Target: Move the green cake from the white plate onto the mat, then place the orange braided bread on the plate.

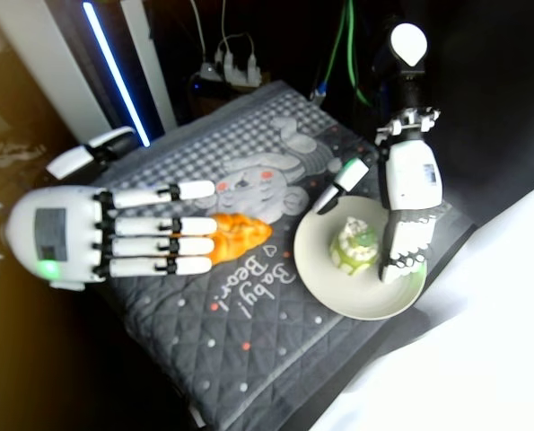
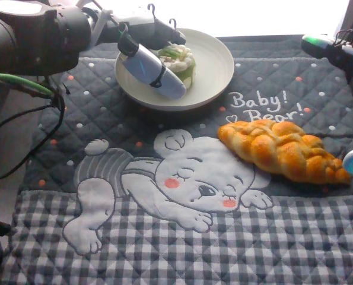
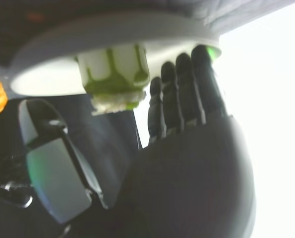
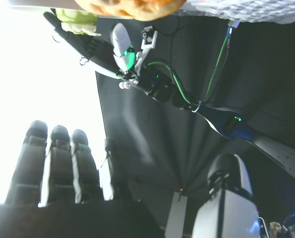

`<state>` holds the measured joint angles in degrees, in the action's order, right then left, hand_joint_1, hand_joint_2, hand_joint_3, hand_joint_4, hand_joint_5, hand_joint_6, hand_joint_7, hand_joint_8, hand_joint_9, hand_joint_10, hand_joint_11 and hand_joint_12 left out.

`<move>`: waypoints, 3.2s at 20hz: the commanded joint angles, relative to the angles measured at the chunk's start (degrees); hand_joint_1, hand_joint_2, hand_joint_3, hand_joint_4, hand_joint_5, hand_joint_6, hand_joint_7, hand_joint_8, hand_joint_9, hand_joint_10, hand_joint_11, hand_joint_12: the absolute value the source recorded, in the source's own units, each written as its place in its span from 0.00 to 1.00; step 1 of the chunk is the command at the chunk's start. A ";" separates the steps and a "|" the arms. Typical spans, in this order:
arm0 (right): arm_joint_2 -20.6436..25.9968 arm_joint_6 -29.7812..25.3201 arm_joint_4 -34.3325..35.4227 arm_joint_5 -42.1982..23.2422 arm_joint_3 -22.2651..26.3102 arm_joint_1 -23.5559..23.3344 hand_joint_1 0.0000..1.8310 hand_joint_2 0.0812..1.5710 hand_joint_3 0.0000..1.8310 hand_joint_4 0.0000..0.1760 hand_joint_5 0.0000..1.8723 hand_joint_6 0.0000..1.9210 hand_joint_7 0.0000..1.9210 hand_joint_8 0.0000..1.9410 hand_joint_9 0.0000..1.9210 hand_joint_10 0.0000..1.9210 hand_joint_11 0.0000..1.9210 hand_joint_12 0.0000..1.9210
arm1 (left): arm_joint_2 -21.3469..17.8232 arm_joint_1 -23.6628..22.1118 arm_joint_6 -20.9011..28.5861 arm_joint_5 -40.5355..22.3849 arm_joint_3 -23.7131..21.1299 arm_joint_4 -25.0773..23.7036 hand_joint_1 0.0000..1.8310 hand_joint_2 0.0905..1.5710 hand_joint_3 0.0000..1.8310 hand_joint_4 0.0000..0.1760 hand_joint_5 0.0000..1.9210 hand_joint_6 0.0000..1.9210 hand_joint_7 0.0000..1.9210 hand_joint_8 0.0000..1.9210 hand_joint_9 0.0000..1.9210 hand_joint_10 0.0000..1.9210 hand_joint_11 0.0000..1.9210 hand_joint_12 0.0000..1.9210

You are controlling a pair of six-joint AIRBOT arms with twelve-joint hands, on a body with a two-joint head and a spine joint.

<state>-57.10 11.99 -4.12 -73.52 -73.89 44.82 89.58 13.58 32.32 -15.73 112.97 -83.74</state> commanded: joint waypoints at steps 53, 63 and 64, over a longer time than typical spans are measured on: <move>1.22 -0.90 2.32 -5.23 0.42 -0.34 0.25 0.36 0.00 1.00 0.00 0.00 0.00 0.00 0.00 0.00 0.00 0.00 | -32.98 10.48 -15.97 -22.59 -35.85 21.03 0.70 0.65 0.00 0.00 0.71 0.00 0.54 0.58 0.47 0.35 0.29 0.66; 1.17 -0.90 2.61 -5.24 0.40 -0.34 0.25 0.34 0.00 0.95 0.00 0.00 0.00 0.00 0.00 0.00 0.00 0.00 | -29.39 17.60 -18.15 -23.45 -33.75 27.41 0.71 0.64 0.00 0.00 0.71 0.00 0.60 0.49 0.52 0.25 0.32 0.62; 1.18 -0.90 2.61 -5.24 0.41 -0.34 0.26 0.34 0.00 0.99 0.00 0.00 0.00 0.00 0.00 0.00 0.00 0.00 | -29.28 17.82 -18.24 -23.29 -33.72 27.39 0.70 0.63 0.00 0.00 0.72 0.00 0.60 0.47 0.52 0.24 0.33 0.62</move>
<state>-56.34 11.75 -3.68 -71.99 -73.52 44.82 60.03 31.31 13.89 -36.38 79.15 -57.84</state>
